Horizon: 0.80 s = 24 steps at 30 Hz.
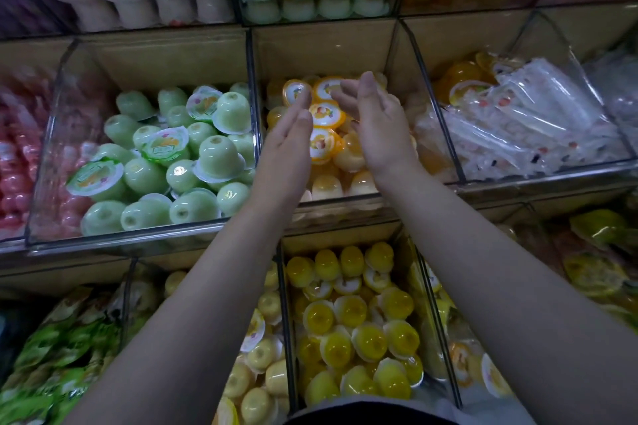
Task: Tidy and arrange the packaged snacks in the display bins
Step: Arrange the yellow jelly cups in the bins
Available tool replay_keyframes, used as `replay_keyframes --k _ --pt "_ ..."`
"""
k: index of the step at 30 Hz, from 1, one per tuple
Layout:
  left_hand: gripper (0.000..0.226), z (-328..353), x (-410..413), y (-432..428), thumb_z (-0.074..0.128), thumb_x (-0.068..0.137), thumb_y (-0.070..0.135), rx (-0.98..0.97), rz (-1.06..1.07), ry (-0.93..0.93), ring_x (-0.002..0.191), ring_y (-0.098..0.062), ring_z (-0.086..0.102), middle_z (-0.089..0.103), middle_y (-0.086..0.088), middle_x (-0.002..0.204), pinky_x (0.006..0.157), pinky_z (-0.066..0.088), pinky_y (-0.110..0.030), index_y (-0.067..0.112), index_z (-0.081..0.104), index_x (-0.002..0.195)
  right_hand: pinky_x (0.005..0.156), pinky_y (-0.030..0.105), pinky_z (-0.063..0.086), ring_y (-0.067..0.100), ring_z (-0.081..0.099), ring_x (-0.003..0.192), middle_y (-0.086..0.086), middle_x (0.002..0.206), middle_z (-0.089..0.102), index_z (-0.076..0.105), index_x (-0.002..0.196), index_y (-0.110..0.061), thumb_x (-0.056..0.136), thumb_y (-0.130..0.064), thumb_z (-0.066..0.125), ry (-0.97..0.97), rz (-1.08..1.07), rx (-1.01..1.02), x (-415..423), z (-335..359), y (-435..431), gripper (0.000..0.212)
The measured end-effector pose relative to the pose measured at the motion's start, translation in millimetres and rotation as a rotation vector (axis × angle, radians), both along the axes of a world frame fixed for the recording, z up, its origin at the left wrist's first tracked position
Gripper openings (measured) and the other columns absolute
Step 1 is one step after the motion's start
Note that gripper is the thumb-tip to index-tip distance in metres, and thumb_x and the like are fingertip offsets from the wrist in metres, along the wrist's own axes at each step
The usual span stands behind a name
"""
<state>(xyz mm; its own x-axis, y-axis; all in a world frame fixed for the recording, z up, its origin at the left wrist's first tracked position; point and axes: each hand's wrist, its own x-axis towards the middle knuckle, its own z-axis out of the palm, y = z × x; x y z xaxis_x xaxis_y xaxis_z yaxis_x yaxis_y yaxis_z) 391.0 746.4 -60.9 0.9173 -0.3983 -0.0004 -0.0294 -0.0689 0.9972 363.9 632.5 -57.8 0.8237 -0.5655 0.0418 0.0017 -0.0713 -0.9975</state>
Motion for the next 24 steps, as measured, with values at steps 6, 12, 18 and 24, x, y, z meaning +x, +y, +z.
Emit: replay_keyframes --k 6,12,18,24 --pt "0.047 10 -22 -6 0.026 0.105 0.034 -0.197 -0.088 0.1 0.133 0.002 0.038 0.038 0.01 0.152 0.101 0.031 -0.018 0.021 0.034 0.149 0.097 0.019 0.042 0.001 0.059 0.111 -0.003 0.12 0.065 0.058 0.112 -0.022 0.104 -0.044 0.025 -0.106 0.03 0.111 -41 11 16 0.04" --pt "0.05 16 -51 -16 0.018 0.106 0.033 -0.331 -0.147 0.133 0.143 -0.005 0.028 0.03 0.005 0.157 0.109 0.024 -0.02 0.016 0.026 0.152 0.104 0.021 0.04 -0.003 0.058 0.11 -0.006 0.119 0.063 0.055 0.129 -0.015 0.105 -0.041 0.024 -0.149 0.06 0.138 -70 11 13 0.047" --pt "0.052 11 -84 -39 0.013 0.106 0.037 -0.375 -0.155 0.173 0.144 -0.005 0.026 0.03 0.006 0.157 0.111 0.022 -0.023 0.017 0.027 0.152 0.105 0.019 0.042 -0.003 0.059 0.111 0.004 0.132 0.061 0.051 0.135 -0.008 0.103 -0.044 0.026 -0.17 0.072 0.194 -103 3 -11 0.054" --pt "0.052 6 -122 -69 0.01 0.106 0.037 -0.365 -0.153 0.185 0.142 -0.002 0.03 0.032 0.008 0.157 0.109 0.027 -0.021 0.019 0.026 0.152 0.103 0.019 0.042 -0.002 0.058 0.116 -0.001 0.127 0.063 0.052 0.135 -0.01 0.09 -0.051 0.028 -0.156 0.089 0.169 -148 -7 -45 0.065"
